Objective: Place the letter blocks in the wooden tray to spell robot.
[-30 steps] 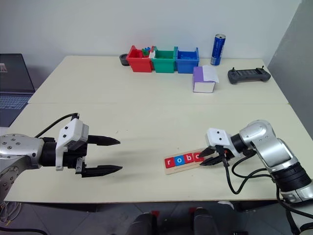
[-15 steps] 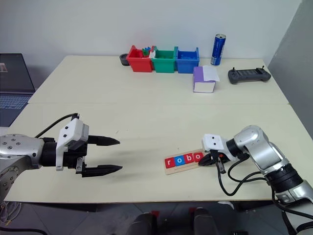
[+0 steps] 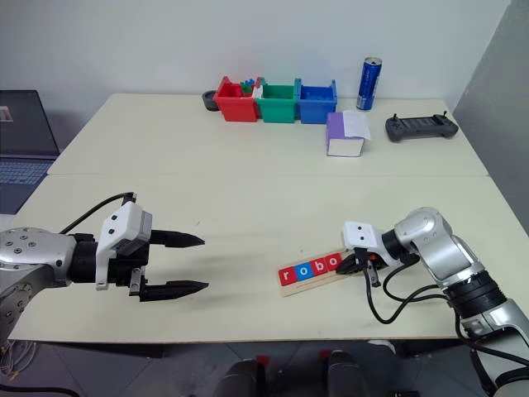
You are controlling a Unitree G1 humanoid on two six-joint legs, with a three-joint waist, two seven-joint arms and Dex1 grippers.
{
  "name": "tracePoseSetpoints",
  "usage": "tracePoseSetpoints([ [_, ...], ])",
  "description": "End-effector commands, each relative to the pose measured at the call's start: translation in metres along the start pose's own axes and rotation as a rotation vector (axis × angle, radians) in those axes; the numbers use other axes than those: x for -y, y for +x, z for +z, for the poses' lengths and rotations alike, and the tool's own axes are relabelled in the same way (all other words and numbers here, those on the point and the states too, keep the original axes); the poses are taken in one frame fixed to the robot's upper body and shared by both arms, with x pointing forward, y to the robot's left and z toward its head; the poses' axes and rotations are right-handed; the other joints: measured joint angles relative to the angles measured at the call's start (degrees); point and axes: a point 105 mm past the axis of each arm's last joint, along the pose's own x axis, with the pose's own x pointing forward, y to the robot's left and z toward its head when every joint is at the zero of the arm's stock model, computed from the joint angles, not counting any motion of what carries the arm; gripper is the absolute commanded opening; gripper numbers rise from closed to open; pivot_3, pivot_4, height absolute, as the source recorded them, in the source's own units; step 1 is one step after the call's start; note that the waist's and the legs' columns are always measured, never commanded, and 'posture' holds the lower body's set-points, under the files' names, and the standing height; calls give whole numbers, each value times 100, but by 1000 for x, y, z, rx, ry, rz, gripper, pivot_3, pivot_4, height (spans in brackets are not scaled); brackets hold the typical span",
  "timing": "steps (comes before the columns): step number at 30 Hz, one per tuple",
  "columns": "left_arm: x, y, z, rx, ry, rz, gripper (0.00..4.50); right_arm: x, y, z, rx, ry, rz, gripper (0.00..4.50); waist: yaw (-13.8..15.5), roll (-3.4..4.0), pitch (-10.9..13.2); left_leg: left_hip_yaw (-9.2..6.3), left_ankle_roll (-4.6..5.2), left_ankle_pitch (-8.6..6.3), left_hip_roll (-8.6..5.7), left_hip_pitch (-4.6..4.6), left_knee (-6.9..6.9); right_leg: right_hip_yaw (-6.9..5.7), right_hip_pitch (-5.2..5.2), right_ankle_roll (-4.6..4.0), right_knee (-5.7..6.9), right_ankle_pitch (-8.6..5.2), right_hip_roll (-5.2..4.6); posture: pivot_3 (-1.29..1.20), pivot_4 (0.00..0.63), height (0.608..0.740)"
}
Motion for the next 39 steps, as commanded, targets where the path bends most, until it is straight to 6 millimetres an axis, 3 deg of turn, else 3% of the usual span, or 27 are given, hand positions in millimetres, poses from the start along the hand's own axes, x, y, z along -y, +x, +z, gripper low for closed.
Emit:
tracePoseSetpoints([
  [1, -1, -5, 7, 9, 37, 19, 4500, 11, -23, 19, 64, -32, -69, 33, -3, 0, 0, 0, 0, 0, 0, 0, 0, 0, 0, 0, 0, 0, 0, 0, 150, 740],
  [5, -1, -4, 7, 11, 38, 15, 4500, 32, -31, 3, 5, -11, -170, 33, -2, -1, 0, 0, 0, 0, 0, 2, 1, 0, 0, 2, 1, -1, 0, 0, 150, 740],
  [13, -1, -4, 7, 11, 38, 17, 4500, 31, -21, -14, -39, 2, -138, 33, 0, 0, 0, 1, 0, 0, 0, -3, -1, 0, 0, -20, -4, 11, 0, 0, 150, 740],
  [28, -1, -5, 7, 8, 36, 19, 4500, 18, 2, -7, -26, -21, -65, 33, -2, 0, 0, 1, 0, 0, 0, -2, -1, 0, -1, -11, -2, 6, 0, 0, 150, 740],
  [36, 0, -4, 8, 8, 39, 17, 4500, 20, -5, -7, -35, -17, -90, 33, -1, 0, 0, 0, 0, 0, 0, -2, 0, 0, -1, -11, -1, 6, 0, 0, 150, 740],
  [39, 0, -4, 8, 10, 40, 18, 4500, 26, -20, -12, -44, 9, -141, 33, 0, 0, 0, 1, 0, 0, 0, -2, 0, 0, -1, -11, -1, 6, 0, 0, 150, 740],
])
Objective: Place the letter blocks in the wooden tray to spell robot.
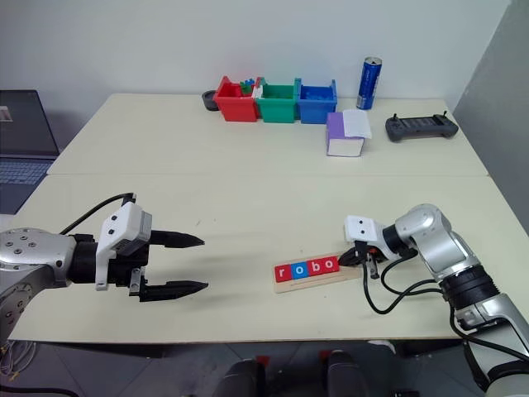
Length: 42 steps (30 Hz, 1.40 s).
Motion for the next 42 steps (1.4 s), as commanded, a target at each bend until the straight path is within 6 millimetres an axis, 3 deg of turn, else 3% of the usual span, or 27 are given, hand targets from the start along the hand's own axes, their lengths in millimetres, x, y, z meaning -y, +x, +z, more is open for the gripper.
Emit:
tracePoseSetpoints([
  [1, 0, -4, 9, 10, 42, 17, 4500, 12, -25, 0, 12, 14, -92, 33, 1, 0, 0, 0, 0, 0, 0, 0, 0, 0, 0, 0, 0, 0, 0, 0, 150, 740],
  [5, 0, -6, 8, 7, 39, 24, 4500, 20, -56, 8, 105, 94, -193, 33, 3, 1, 0, 0, 0, 0, 0, -1, 0, 0, 0, -7, -1, 4, 0, 0, 150, 740],
  [10, -1, -6, 7, 9, 35, 28, 4500, 11, -94, 12, 185, 197, -290, 193, 8, 0, 0, -1, 0, 0, 0, -2, -2, -2, 0, -10, -2, 4, 0, 0, 150, 740],
  [13, -2, -5, 7, 11, 37, 23, 4500, 6, -113, 0, 192, 287, -381, 933, 12, 0, 0, 0, 0, 0, 0, -2, -1, 0, 0, -8, -3, 3, -1, 0, 150, 740],
  [23, -8, 0, 9, 22, 62, -10, 4500, -19, -158, -31, 166, 471, -597, 4458, 11, 0, 0, 1, 1, 0, 0, -1, 0, 1, 0, 14, 1, -10, -1, 0, 150, 740],
  [33, -13, 10, 13, 37, 89, -57, 4500, -26, -189, -56, 172, 571, -782, 4458, 6, 0, 0, 5, 1, 0, 0, 0, 1, 4, 1, 17, 1, -10, -1, 0, 150, 740],
  [42, -19, 18, 16, 53, 110, -89, 4500, -30, -207, -91, 39, 740, -969, 4458, -5, -1, -1, 7, 1, 0, 0, 1, 2, 7, 2, 18, 1, -10, 0, 0, 150, 740],
])
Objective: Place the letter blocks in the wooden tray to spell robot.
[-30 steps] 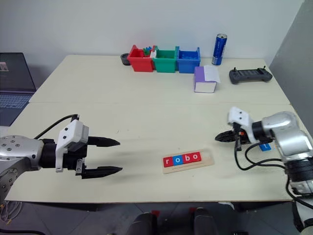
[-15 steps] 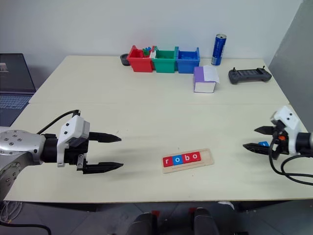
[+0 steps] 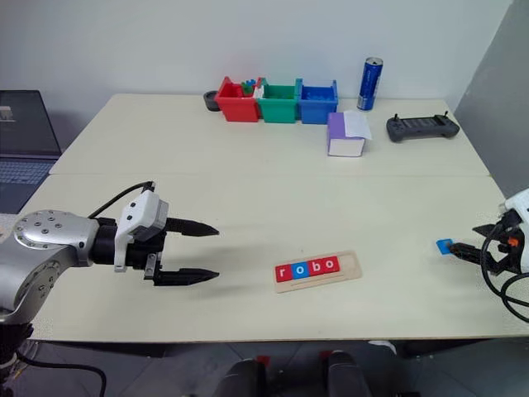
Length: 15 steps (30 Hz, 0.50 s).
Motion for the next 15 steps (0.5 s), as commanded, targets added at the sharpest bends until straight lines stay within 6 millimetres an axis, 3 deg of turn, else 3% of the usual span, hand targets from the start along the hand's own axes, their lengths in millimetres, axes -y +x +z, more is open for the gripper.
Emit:
tracePoseSetpoints([
  [1, -2, 1, 7, 14, 44, -9, 4500, 17, -10, 11, 25, -15, -133, 4458, 0, 0, 0, 0, 0, 0, 0, 0, 0, 0, 0, 0, 0, 0, 0, 0, 150, 740],
  [4, -4, 3, 7, 14, 55, -16, 4500, 4, -7, 16, 58, 9, -80, 4458, 0, 0, 0, 0, 0, 0, 0, 0, 0, -1, 0, 1, 1, 0, 0, 0, 150, 740],
  [8, -4, 5, 10, 19, 69, -23, 4500, 33, 2, -2, -48, 101, -269, 4458, -6, -1, 0, 1, 0, 0, 0, -3, 1, 2, 0, 5, -2, 2, 0, 0, 150, 740],
  [12, -4, 3, 11, 16, 74, -20, 4500, 22, 14, 6, -2, 152, -199, 4458, 6, 0, 0, 0, 0, 0, 0, -2, 0, 0, 0, 4, -2, 2, 0, 0, 150, 740],
  [15, -2, 0, 10, 10, 72, -11, 4500, 26, 20, 2, -13, 165, -210, 4458, -1, 2, 0, 0, 0, 0, 0, -3, -1, 2, 0, 3, -3, 2, 0, 0, 150, 740],
])
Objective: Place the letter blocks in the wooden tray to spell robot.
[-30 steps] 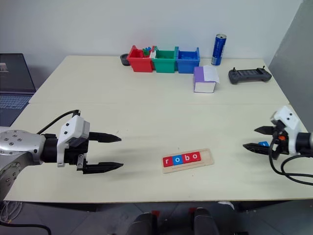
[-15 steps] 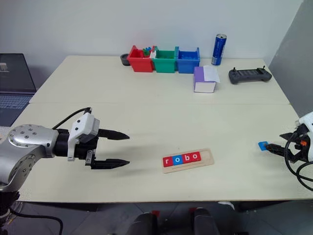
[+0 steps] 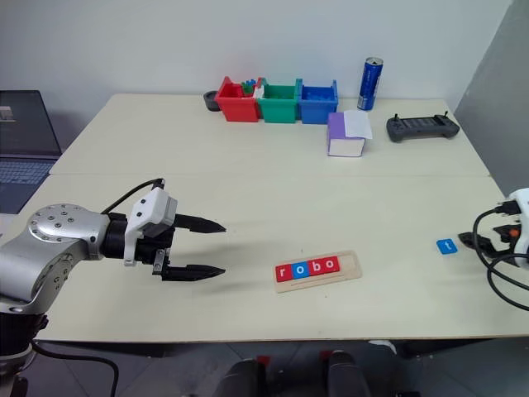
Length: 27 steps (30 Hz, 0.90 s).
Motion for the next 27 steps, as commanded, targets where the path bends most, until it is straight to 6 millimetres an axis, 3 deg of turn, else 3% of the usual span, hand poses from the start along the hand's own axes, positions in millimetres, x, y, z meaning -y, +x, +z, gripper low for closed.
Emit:
tracePoseSetpoints([
  [1, 2, -7, 8, 4, 43, 19, 4500, 6, 1, 10, 36, -4, -20, 4458, 0, 0, 0, 1, 0, 0, 0, -1, 0, 0, 0, 0, -1, 0, 0, 0, 150, 740],
  [5, 2, -8, 8, 10, 35, 33, 4500, -1, 6, 14, 45, -17, 26, 4458, 4, 0, 0, 0, 0, 0, 0, -2, 1, -2, 0, 0, -1, 0, -1, 0, 150, 740],
  [14, 4, -11, 7, 0, 23, 45, 4500, 15, 9, 0, -43, -13, -28, 4458, 3, 0, 0, 0, 0, 0, 0, -1, 1, -1, 0, 0, -1, 0, -1, 0, 150, 740],
  [27, 7, -13, 6, -5, 19, 55, 4500, 8, 19, 10, -20, -23, -7, 4458, 1, 0, 0, 1, 0, 0, 0, -2, 1, -1, 0, 0, -2, 0, -1, 0, 150, 740],
])
